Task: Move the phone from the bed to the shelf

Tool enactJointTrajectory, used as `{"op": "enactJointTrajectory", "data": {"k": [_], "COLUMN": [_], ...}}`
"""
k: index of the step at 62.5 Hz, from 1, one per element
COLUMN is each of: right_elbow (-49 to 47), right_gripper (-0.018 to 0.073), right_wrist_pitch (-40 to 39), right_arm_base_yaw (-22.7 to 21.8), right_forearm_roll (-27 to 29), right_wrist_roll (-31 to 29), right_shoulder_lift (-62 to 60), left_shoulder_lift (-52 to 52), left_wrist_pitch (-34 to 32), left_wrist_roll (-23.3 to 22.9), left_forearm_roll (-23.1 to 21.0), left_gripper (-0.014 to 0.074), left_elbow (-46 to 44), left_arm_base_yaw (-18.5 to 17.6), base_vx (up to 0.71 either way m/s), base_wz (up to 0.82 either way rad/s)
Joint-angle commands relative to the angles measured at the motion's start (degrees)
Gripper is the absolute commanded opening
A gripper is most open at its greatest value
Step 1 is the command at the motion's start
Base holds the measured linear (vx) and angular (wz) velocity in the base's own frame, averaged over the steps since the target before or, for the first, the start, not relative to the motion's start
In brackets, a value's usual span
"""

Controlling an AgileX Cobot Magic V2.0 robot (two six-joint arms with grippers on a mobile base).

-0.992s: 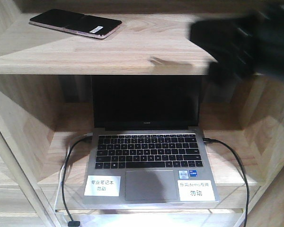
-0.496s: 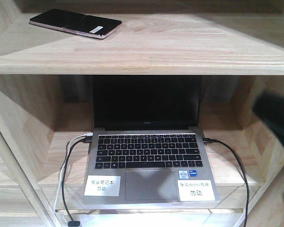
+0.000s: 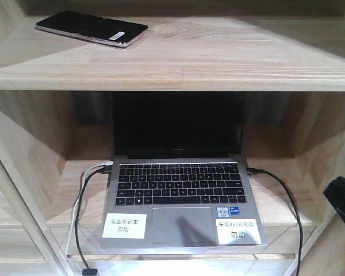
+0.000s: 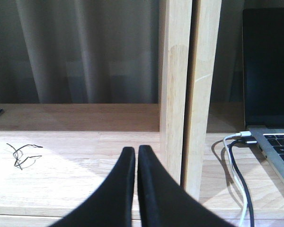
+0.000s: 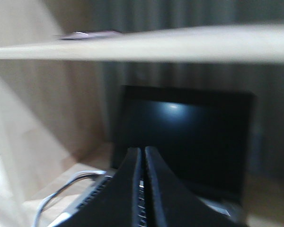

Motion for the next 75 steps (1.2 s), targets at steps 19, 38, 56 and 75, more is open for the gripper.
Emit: {"op": "enactJointTrajectory", "data": {"k": [19,38,56,75], "right_elbow": [1.35,1.35,1.35,1.35], "right_gripper": [-0.0005,-0.0005,-0.0005,-0.0005], "right_wrist_pitch": [-5.21,-5.21,-5.21,-5.32], "right_arm_base_yaw": [-0.18,-0.18,-0.18,-0.18], "right_forearm_roll": [4.17,4.17,2.82,-29.23], "right_wrist_roll": [-0.57,-0.57,0.06,31.75], "right_shoulder_lift": [0.26,0.26,0.26,0.26], "left_shoulder_lift": [-0.39,-0.39,-0.39,-0.39], "left_wrist_pitch": [-4.24,-4.24,-4.24,-4.24], "left_wrist_roll": [0.0,0.0,0.0,0.0], "left_forearm_roll": [-0.54,-0.54,-0.54,-0.54], "left_gripper": [0.0001,0.0001,0.0001,0.0001], "left_elbow": [0.41,0.41,0.41,0.41], "left_arm_base_yaw": [-0.14,-0.14,-0.14,-0.14], "base_vx": [0.0,0.0,0.0,0.0], "base_wz": [0.0,0.0,0.0,0.0]}}
